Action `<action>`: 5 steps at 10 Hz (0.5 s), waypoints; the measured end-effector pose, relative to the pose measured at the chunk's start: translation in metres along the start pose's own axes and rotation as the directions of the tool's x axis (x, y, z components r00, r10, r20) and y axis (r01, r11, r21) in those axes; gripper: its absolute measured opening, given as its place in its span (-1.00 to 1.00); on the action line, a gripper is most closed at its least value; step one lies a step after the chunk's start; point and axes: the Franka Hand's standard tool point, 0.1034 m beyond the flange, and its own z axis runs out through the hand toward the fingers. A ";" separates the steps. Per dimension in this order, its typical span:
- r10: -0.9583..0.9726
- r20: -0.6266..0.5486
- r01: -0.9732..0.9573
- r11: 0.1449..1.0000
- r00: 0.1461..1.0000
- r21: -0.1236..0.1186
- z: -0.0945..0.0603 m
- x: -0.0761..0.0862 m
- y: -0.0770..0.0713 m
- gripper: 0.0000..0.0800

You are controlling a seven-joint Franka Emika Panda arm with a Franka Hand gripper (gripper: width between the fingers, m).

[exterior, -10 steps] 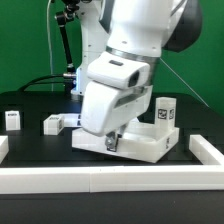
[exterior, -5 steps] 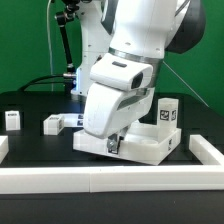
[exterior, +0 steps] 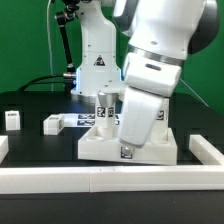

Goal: Assemble square table

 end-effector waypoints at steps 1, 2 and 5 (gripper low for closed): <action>-0.058 -0.002 0.058 0.998 0.998 -0.010 -0.003 0.007 0.005 -0.85; -0.037 -0.001 0.037 0.999 0.999 -0.007 -0.001 0.005 0.003 -0.85; -0.029 0.000 0.029 1.000 1.000 -0.004 0.001 0.002 0.003 -0.85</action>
Offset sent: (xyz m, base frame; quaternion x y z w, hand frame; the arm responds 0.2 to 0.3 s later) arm 0.0000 0.0000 0.0000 0.0000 0.0000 0.0000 1.0000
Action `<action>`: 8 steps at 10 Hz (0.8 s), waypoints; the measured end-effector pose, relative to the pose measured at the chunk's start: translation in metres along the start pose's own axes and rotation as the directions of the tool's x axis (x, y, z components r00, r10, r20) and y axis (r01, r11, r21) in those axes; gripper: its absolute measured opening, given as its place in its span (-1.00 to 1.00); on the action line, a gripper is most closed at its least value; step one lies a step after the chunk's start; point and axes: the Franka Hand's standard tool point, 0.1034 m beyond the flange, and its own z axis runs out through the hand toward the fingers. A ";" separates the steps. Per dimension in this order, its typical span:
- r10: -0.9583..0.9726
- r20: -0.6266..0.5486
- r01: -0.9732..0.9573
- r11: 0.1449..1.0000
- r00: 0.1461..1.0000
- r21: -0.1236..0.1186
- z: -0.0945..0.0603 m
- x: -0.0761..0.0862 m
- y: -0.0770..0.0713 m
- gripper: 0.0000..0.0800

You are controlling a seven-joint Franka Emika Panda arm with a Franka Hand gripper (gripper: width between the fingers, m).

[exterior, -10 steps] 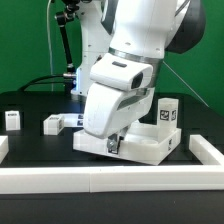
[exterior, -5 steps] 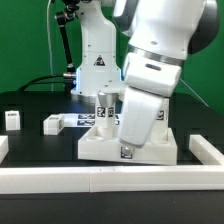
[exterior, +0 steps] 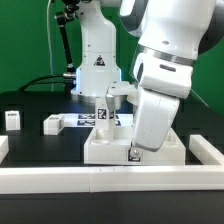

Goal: Assemble square table

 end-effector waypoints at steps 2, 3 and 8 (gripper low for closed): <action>-0.012 -0.001 0.012 1.000 1.000 0.006 -0.004 0.008 0.002 -0.85; -0.031 0.002 0.031 0.999 1.000 0.005 -0.006 0.015 0.008 -0.85; -0.121 0.020 0.121 0.992 0.992 -0.019 -0.009 0.039 0.010 -0.85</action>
Offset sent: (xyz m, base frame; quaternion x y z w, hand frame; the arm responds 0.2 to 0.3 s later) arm 0.0261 0.0349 -0.0009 0.0036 0.0048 -0.1068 0.9943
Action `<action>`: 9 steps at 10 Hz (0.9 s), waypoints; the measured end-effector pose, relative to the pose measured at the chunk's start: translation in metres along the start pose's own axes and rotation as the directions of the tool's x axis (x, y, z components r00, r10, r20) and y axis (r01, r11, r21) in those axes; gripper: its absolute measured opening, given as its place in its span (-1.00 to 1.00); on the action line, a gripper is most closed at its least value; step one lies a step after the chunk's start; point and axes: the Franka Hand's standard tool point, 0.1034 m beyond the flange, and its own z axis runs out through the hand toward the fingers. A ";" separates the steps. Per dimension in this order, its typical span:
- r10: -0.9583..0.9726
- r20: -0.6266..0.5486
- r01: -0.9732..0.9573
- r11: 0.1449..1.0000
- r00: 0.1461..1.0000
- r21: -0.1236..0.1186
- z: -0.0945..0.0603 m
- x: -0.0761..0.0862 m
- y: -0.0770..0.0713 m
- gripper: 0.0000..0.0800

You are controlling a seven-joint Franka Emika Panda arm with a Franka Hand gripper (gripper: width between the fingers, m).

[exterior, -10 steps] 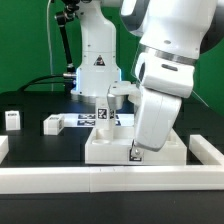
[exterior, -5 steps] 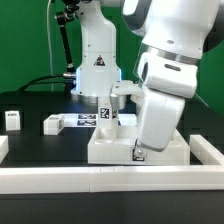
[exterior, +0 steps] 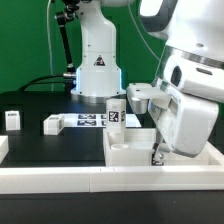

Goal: Assemble square table

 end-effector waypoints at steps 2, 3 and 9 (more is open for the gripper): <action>0.030 -0.004 -0.030 1.000 1.000 -0.002 -0.001 0.007 0.000 -0.85; 0.037 -0.004 -0.037 0.999 0.999 -0.002 -0.001 0.007 0.000 -0.85; 0.073 0.017 -0.073 0.997 0.997 0.030 -0.003 0.001 -0.007 0.14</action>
Offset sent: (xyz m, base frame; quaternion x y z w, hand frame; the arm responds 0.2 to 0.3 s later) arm 0.0130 0.0161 0.0032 0.0011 -0.0038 0.0116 0.9999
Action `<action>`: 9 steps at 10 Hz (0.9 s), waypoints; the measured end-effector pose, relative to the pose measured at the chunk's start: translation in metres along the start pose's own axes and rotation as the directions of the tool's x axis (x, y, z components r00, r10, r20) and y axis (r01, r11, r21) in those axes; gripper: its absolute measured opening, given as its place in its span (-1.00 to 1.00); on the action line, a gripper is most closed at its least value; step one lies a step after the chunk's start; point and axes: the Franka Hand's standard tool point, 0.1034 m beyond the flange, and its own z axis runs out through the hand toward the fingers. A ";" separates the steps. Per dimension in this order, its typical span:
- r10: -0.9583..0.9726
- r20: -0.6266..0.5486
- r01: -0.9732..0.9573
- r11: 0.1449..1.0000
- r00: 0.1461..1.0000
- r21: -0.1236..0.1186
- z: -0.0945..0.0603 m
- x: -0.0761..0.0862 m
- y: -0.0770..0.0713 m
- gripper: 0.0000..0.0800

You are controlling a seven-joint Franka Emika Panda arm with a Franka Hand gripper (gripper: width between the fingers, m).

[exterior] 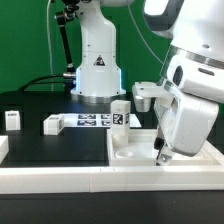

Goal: Assemble square table

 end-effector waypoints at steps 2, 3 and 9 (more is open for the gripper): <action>0.011 -0.002 -0.011 1.000 1.000 -0.016 -0.014 -0.010 0.005 0.45; 0.034 -0.006 -0.034 0.999 0.999 -0.024 -0.028 -0.023 0.001 0.59; 0.114 -0.041 -0.115 0.993 0.993 -0.011 -0.072 -0.119 -0.052 0.62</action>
Offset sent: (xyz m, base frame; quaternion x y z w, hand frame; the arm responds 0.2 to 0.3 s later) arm -0.0520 -0.0515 0.0763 -0.0460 -0.0536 0.0697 0.9951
